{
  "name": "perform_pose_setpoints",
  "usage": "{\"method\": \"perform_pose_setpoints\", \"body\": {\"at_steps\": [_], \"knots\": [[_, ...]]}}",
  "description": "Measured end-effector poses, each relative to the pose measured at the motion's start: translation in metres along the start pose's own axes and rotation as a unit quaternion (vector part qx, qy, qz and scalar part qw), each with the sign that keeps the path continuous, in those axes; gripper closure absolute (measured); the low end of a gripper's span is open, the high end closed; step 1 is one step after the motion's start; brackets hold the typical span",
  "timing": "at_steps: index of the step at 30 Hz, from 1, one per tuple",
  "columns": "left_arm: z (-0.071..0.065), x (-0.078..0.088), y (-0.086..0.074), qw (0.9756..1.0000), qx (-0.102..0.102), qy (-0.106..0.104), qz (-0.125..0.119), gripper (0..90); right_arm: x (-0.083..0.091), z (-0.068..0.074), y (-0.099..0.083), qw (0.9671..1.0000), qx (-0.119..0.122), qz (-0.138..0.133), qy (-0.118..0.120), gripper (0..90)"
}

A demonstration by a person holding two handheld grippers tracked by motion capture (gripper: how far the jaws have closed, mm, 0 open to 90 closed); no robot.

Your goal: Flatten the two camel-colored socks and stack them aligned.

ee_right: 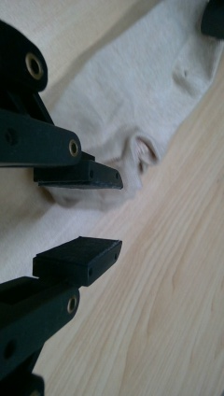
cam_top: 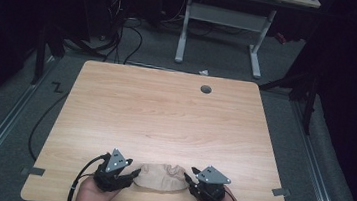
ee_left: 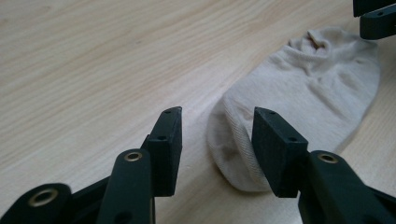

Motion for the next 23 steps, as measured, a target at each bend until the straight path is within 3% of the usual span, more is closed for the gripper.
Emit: {"method": "perform_pose_setpoints", "body": {"at_steps": [6,12,14,17,19,23], "knots": [[0.027,-0.007,0.004,0.9998,0.019,0.009,-0.007,53.2,-0.005,-0.024,0.006,0.9991,-0.039,-0.006,-0.016,68.6],[0.067,-0.006,0.006,0.9985,0.044,0.03,-0.01,52.9,-0.018,-0.061,0.013,0.9966,-0.071,-0.002,-0.041,67.7],[0.087,-0.007,0.001,0.9973,0.058,0.045,0.001,53.0,-0.024,-0.072,0.014,0.996,-0.073,0.004,-0.053,67.5],[0.109,-0.009,-0.008,0.9943,0.082,0.065,0.016,53.3,-0.032,-0.09,0.01,0.9936,-0.095,0.018,-0.059,67.4],[0.117,-0.008,-0.011,0.9929,0.097,0.067,0.016,53.5,-0.032,-0.093,0.006,0.9928,-0.102,0.023,-0.059,67.8],[0.116,-0.004,-0.013,0.9928,0.092,0.074,0.021,53.3,-0.031,-0.092,0.004,0.9928,-0.102,0.025,-0.059,68.4]]}}
Point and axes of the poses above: each handheld gripper's, and its own axes: x roughly backward along the jaws, y roughly out of its top, z roughly to its left, the point moved 6 cm from there along -x, roughly forward along the jaws, and after that the axes turned 7 degrees about z, right-handed, at the moved point
